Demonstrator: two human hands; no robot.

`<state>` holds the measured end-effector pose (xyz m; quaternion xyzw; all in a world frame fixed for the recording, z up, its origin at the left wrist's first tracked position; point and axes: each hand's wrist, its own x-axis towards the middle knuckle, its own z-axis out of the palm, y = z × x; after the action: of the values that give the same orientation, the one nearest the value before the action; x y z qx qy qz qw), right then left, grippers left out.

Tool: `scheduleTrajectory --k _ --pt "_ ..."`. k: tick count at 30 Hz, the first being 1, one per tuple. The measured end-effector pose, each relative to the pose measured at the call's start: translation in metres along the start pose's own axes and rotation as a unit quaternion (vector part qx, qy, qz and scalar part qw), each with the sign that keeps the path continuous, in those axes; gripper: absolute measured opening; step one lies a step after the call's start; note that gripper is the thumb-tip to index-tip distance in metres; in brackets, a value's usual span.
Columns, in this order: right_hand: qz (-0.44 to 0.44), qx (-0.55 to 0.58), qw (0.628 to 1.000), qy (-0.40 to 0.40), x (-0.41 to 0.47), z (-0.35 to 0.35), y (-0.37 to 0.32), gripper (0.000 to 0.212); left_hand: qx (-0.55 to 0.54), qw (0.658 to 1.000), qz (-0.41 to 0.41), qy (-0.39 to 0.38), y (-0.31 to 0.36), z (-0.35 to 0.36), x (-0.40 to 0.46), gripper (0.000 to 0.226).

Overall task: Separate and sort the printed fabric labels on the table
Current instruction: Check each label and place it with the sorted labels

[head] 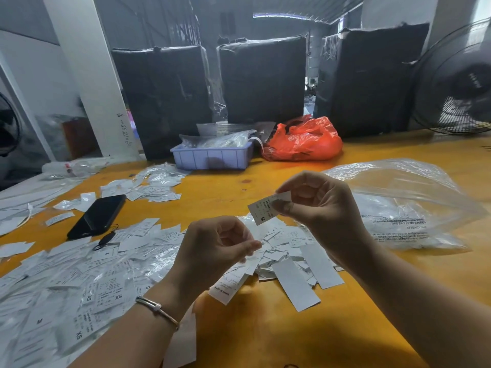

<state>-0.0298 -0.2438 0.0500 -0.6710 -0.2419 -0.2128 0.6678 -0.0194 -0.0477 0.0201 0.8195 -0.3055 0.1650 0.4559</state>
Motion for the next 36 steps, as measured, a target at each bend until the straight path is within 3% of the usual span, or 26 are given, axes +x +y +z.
scheduleTrajectory --k 6,21,25,36 --pt "0.005 0.005 1.0 -0.01 -0.0012 0.0019 0.0008 0.015 0.002 1.0 0.011 -0.005 0.0006 0.0011 -0.0002 0.023" --pt "-0.039 -0.177 0.98 -0.079 -0.0005 -0.0035 0.006 0.014 -0.015 0.999 -0.012 -0.036 -0.0009 0.0015 -0.0006 0.023" --pt "-0.034 -0.21 0.97 -0.117 -0.0024 -0.0007 0.0087 0.012 -0.004 0.998 -0.02 -0.052 -0.0039 0.0034 -0.0007 0.012" --pt "-0.043 -0.241 0.968 -0.056 0.0006 -0.0029 0.0076 0.011 -0.07 0.993 -0.08 -0.045 -0.0058 0.0036 0.0008 0.009"
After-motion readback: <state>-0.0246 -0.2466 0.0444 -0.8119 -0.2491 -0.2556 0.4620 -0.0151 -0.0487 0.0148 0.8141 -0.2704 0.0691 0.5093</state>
